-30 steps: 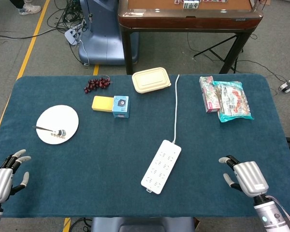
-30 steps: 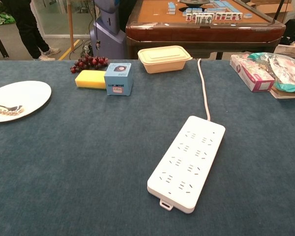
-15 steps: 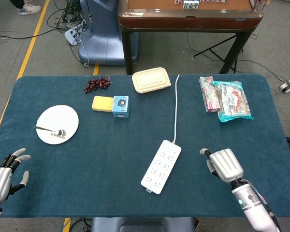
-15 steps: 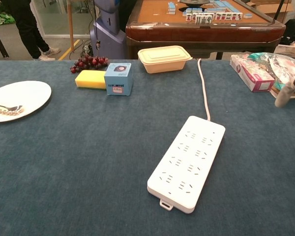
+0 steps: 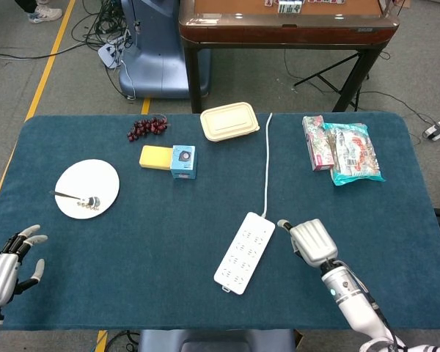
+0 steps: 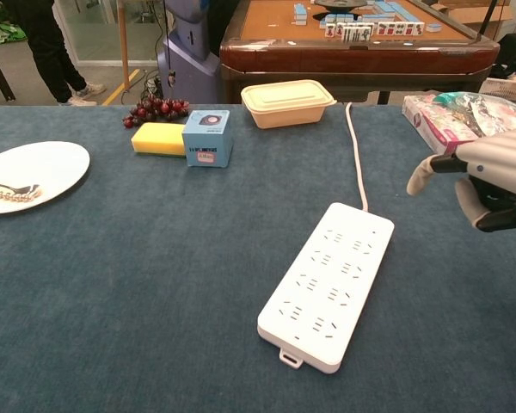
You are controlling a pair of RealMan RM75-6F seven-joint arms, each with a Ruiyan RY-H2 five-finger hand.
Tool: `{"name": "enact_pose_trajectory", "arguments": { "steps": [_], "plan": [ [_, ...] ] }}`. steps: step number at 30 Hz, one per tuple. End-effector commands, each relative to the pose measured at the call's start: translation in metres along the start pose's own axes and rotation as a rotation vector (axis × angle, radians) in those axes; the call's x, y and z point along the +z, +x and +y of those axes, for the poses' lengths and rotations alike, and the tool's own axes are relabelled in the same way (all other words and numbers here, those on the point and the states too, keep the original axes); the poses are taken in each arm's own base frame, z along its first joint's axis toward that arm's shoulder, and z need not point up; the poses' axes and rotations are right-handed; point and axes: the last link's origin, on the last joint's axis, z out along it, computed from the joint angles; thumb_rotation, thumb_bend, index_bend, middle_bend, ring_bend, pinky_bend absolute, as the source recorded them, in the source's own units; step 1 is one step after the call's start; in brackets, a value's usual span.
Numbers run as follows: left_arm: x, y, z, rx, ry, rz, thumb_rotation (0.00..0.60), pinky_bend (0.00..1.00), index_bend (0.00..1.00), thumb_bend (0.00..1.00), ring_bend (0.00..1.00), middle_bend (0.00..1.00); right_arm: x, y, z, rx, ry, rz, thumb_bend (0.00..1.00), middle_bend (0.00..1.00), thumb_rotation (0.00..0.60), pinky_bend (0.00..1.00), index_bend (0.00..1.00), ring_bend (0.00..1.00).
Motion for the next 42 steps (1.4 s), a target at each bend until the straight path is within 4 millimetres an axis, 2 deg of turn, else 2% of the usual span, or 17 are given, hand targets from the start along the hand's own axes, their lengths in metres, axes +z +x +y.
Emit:
{"name": "enact_pose_trajectory", "arguments": {
  "steps": [1,10,19,42],
  "plan": [
    [0.000,0.000,0.000,-0.001,-0.002,-0.002,0.600,0.54,0.35,0.48,0.18,0.18,0.008,-0.003,-0.005,-0.005,0.009,-0.009,1.00,1.00,0.600,1.00,0.26,1.00],
    [0.001,-0.001,-0.001,0.005,0.003,-0.002,0.600,0.54,0.35,0.48,0.18,0.18,0.028,-0.014,-0.021,-0.016,0.034,-0.044,1.00,1.00,0.600,1.00,0.26,1.00],
    [0.000,-0.001,-0.002,0.003,0.007,-0.004,0.600,0.54,0.35,0.48,0.18,0.18,0.039,-0.020,-0.034,-0.013,0.053,-0.061,1.00,1.00,0.600,1.00,0.26,1.00],
    [-0.001,0.000,-0.003,0.001,0.011,-0.001,0.600,0.54,0.35,0.48,0.18,0.18,0.044,-0.027,-0.036,-0.001,0.048,-0.075,1.00,1.00,0.600,1.00,0.26,1.00]
  ]
}}
